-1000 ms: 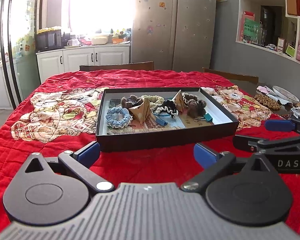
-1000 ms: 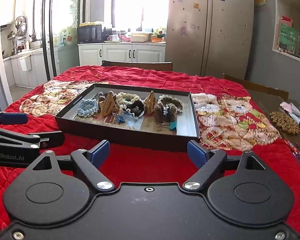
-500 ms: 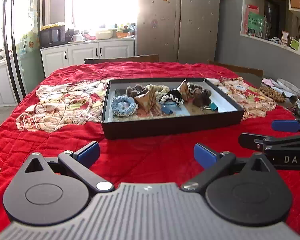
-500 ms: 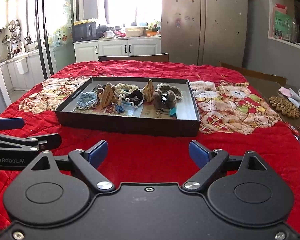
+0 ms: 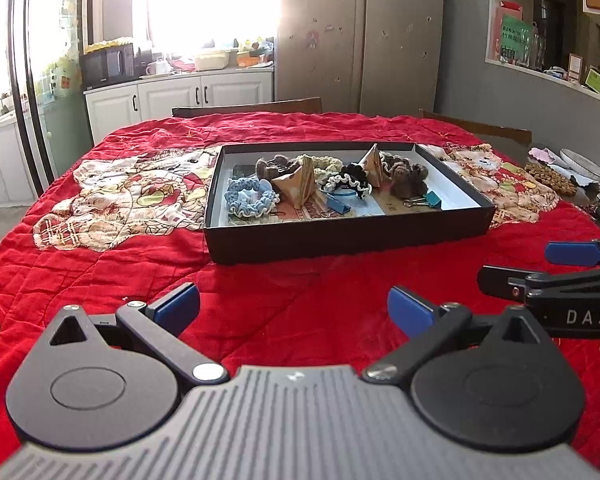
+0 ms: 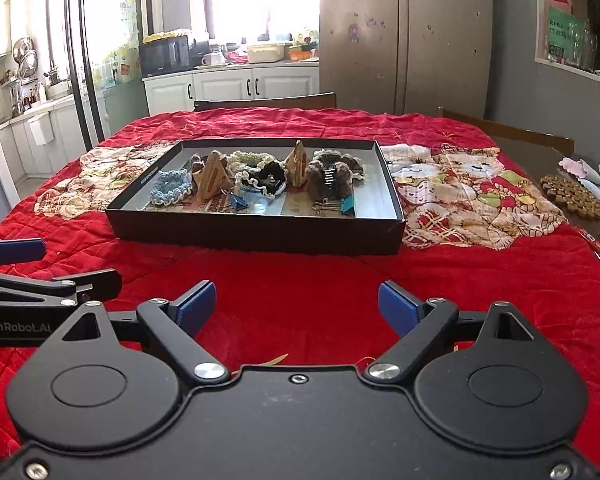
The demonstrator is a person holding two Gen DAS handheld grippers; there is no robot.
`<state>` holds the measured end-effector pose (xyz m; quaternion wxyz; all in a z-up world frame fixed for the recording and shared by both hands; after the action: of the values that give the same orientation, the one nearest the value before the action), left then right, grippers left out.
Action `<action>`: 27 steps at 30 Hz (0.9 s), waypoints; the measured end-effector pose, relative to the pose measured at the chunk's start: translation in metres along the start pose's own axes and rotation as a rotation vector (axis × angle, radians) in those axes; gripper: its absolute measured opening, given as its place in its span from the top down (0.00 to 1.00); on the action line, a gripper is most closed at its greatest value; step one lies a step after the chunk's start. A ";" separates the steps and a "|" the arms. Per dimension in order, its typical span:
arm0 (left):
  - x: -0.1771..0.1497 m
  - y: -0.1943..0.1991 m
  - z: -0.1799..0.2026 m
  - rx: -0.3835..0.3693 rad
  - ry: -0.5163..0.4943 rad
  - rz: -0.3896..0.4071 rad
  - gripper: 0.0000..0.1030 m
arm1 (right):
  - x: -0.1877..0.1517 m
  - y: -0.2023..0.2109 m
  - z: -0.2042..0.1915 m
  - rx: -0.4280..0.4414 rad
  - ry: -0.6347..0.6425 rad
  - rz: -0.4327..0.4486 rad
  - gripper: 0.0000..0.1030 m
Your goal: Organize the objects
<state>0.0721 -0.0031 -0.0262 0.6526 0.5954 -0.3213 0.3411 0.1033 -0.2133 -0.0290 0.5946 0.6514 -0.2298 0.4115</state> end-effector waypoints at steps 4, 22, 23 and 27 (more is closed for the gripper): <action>-0.001 -0.001 0.000 -0.003 0.005 -0.007 0.00 | -0.002 -0.002 -0.001 0.002 0.007 -0.009 0.14; -0.001 -0.001 0.001 -0.002 0.011 -0.007 0.00 | -0.004 -0.005 -0.002 0.009 0.006 -0.021 0.14; -0.001 -0.001 0.001 -0.002 0.011 -0.007 0.00 | -0.004 -0.005 -0.002 0.009 0.006 -0.022 0.14; -0.002 -0.001 0.002 -0.005 0.001 -0.007 0.00 | -0.006 -0.006 -0.003 0.011 0.005 -0.024 0.14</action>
<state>0.0716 -0.0056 -0.0280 0.6553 0.5948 -0.3197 0.3385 0.1041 -0.2102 -0.0377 0.5963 0.6564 -0.2183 0.4073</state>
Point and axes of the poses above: each gripper's, at about its wrist camera, not at the fingertips, and y roughly against the way its jaws point, z to its right, x to its top, the point moved 4 cm from there along -y, roughly the way its jaws point, and after that the axes turned 5 degrees about y, right-handed, at the moved point
